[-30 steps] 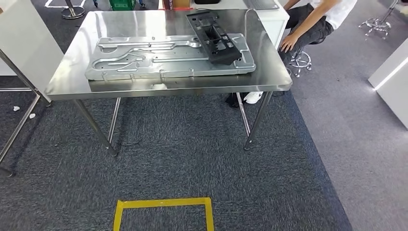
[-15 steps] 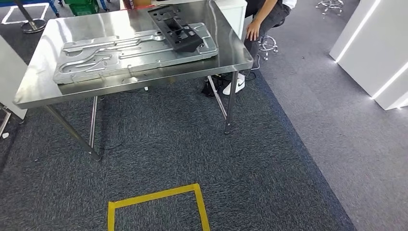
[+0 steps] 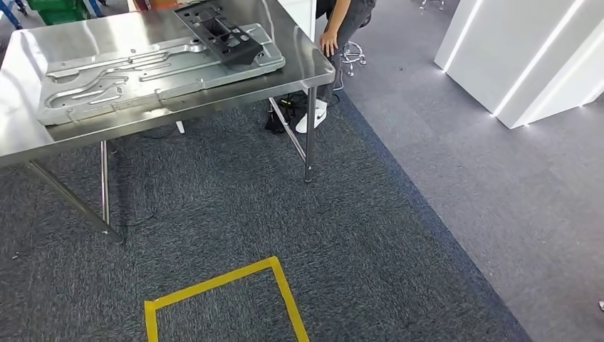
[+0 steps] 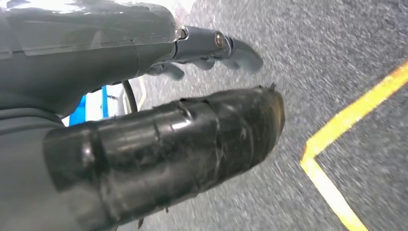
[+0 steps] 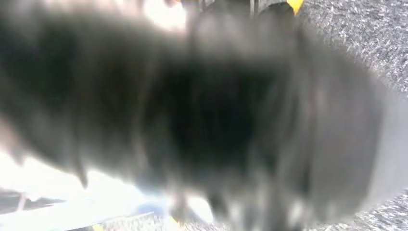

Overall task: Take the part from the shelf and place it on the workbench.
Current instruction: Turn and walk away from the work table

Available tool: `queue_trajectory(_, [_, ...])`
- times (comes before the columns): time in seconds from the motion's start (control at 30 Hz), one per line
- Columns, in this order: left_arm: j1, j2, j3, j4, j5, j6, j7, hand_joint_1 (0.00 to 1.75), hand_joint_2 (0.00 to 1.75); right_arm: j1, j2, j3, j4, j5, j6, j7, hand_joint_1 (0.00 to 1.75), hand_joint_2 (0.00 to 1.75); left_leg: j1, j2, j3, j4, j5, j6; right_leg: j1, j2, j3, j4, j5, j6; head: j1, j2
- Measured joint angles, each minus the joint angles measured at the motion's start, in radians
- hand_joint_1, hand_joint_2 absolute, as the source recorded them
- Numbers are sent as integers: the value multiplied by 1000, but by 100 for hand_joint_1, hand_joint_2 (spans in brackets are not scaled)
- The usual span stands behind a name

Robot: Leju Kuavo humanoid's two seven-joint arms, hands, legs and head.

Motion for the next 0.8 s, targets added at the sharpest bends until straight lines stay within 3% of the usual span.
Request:
queue_trajectory(0.07, [1,1,0,0,0,1,-1,0,0,-4,2,-5,-1,7,8,-5,0,0,-5,26,-26,1,20,7,-4,-34,-31,121,-98,7,4,0])
queue_trajectory(0.1, [1,1,1,0,0,1,-2,0,0,-4,2,-7,-1,12,13,-7,0,0,-7,39,-41,2,29,6,-8,-40,-38,176,-119,11,4,0])
queue_trajectory(0.13, [1,2,1,0,0,2,-2,0,0,-5,3,-9,-1,17,18,-9,0,0,-9,53,-56,5,38,4,-11,-44,-33,209,-117,15,4,0])
queue_trajectory(0.17, [0,3,1,0,0,2,-2,0,0,-5,3,-13,-2,23,23,-10,0,0,-9,65,-71,9,46,2,-14,-48,-12,209,-95,17,4,0])
queue_trajectory(0.23, [-3,3,1,0,0,2,-4,0,0,-8,5,-19,-6,35,30,-12,0,0,-10,85,-96,19,60,-4,-16,-69,84,108,-51,16,4,0])
queue_trajectory(0.3, [-5,3,1,0,0,2,-6,0,0,-13,6,-23,-10,45,35,-16,0,0,-11,103,-112,30,72,-15,-9,-102,193,-41,-59,6,3,0])
queue_trajectory(0.33, [-6,3,1,1,0,2,-6,0,0,-15,6,-27,-12,53,36,-20,0,0,-9,112,-116,32,78,-22,-2,-111,220,-87,-69,-1,3,0])
queue_trajectory(0.4, [-10,3,1,3,0,2,-6,0,0,-16,5,-36,-13,74,33,-26,0,0,-5,129,-120,31,92,-38,4,-103,221,-117,-66,-16,3,0])
queue_trajectory(0.47, [-12,5,1,5,0,4,-7,0,0,-16,3,-44,-12,89,28,-29,0,0,0,101,-129,52,65,-51,2,-90,202,-125,-43,-32,3,0])
queue_trajectory(0.53, [-9,7,1,8,0,4,-7,0,0,-20,2,-49,-10,93,26,-32,0,0,2,46,-156,141,-25,-58,0,-77,176,-126,-21,-46,2,0])
queue_trajectory(0.57, [-7,7,1,10,0,5,-7,0,0,-22,2,-51,-9,95,28,-35,0,0,1,28,-172,204,-72,-59,2,-68,159,-122,-11,-50,1,0])
queue_trajectory(0.6, [-6,9,1,11,0,5,-8,0,0,-23,1,-53,-8,96,32,-38,0,0,2,21,-182,261,-101,-59,3,-57,142,-118,-2,-51,1,0])
queue_trajectory(0.63, [-6,10,1,13,0,5,-10,0,0,-23,1,-55,-6,98,39,-41,0,0,2,18,-182,296,-104,-59,5,-46,125,-113,7,-50,1,0])
queue_trajectory(0.7, [-7,14,1,16,2,3,-21,0,0,-23,0,-59,0,105,60,-45,0,0,2,14,-138,270,-51,-56,5,-24,92,-102,23,-45,1,0])
queue_trajectory(0.73, [-7,17,1,20,4,-2,-30,0,0,-23,-1,-61,5,107,73,-46,0,0,2,2,-93,211,-25,-53,4,-14,79,-94,30,-40,1,0])
queue_trajectory(0.8, [-8,23,1,30,8,-13,-45,0,0,-24,-5,-63,15,110,101,-48,0,0,2,-38,-7,79,-20,-46,5,5,56,-76,42,-30,1,0])
